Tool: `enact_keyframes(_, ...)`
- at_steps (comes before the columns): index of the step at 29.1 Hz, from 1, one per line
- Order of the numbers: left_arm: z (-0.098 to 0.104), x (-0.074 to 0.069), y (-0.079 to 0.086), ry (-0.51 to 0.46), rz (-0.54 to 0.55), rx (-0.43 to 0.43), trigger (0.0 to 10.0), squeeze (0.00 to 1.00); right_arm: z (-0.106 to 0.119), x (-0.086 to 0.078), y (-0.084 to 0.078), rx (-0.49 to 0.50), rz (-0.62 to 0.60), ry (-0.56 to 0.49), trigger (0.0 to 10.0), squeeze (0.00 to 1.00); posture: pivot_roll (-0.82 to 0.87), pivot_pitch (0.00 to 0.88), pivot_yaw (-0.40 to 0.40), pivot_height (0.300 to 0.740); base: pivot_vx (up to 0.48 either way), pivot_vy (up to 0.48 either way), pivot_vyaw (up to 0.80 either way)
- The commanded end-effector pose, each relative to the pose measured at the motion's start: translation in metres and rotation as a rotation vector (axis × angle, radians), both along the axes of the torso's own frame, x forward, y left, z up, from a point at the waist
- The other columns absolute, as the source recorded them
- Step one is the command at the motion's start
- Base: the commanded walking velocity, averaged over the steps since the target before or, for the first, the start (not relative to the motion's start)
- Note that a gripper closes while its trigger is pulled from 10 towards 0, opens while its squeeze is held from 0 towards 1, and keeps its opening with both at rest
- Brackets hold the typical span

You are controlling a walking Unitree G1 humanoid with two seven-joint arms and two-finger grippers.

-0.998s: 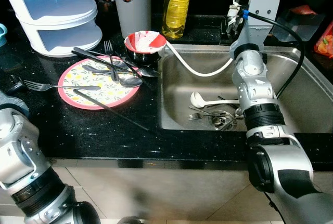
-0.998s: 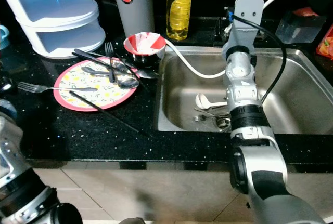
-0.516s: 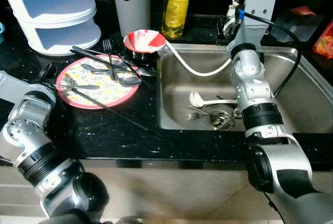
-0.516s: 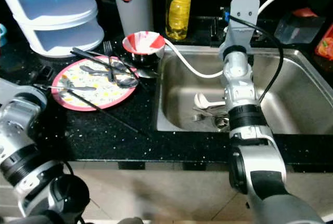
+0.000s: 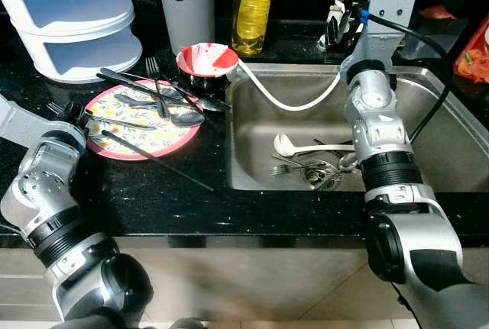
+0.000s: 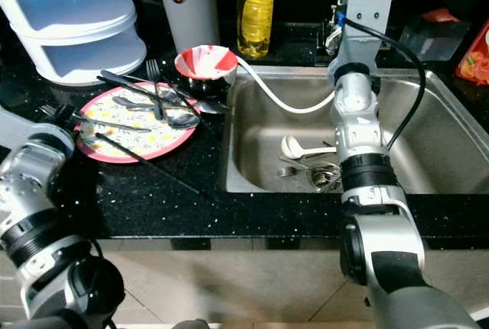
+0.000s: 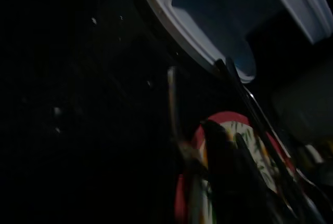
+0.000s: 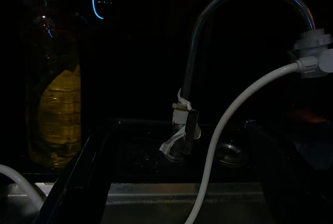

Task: Kitchen organization

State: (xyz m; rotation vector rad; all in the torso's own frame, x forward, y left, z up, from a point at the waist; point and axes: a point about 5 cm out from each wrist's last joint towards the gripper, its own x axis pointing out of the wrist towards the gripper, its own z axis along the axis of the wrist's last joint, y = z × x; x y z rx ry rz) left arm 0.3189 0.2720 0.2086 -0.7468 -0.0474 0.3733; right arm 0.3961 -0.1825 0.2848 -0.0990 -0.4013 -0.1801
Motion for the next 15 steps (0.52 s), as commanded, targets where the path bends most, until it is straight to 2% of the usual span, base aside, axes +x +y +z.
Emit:
enact_keyframes(1, 0.010, -0.003, 0.001, -0.021, 0.040, 0.090, 0.0, 0.00, -0.002, -0.001, -0.005, 0.012, -0.017, 0.010, 10.0, 0.00, 0.14, 0.000, 0.001, 0.740, 0.000, 0.000, 0.00)
enact_keyframes(2, 0.021, -0.003, 0.000, -0.057, 0.048, 0.147, 0.0, 0.00, -0.002, -0.001, -0.004, 0.014, -0.015, 0.011, 10.0, 0.00, 0.15, 0.000, 0.000, 0.740, 0.000, 0.000, 0.00)
enact_keyframes(8, 0.031, -0.001, -0.006, -0.107, 0.008, 0.154, 0.0, 0.00, -0.003, 0.000, -0.002, 0.020, -0.008, 0.015, 10.0, 0.00, 0.15, 0.000, -0.001, 0.740, 0.000, 0.000, 0.00)
enact_keyframes(12, 0.042, 0.000, -0.014, -0.151, -0.027, 0.203, 0.0, 0.00, -0.003, 0.000, -0.002, 0.023, -0.008, 0.016, 10.0, 0.00, 0.16, 0.000, 0.000, 0.740, 0.000, 0.000, 0.00)
enact_keyframes(13, 0.065, 0.000, -0.036, -0.250, -0.095, 0.320, 9.9, 0.00, -0.003, 0.000, -0.002, 0.025, -0.010, 0.015, 10.0, 0.00, 0.15, 0.000, 0.002, 0.740, 0.000, 0.000, 0.00)
enact_keyframes(14, 0.075, -0.001, -0.046, -0.298, -0.125, 0.364, 9.9, 0.00, -0.003, 0.000, -0.002, 0.025, -0.011, 0.015, 10.0, 0.00, 0.15, 0.000, 0.002, 0.740, 0.000, 0.000, 0.00)
enact_keyframes(15, 0.095, -0.005, -0.064, -0.407, -0.179, 0.403, 10.0, 0.00, -0.003, 0.000, -0.003, 0.027, -0.012, 0.015, 10.0, 0.00, 0.15, 0.000, 0.002, 0.740, 0.000, 0.000, 0.00)
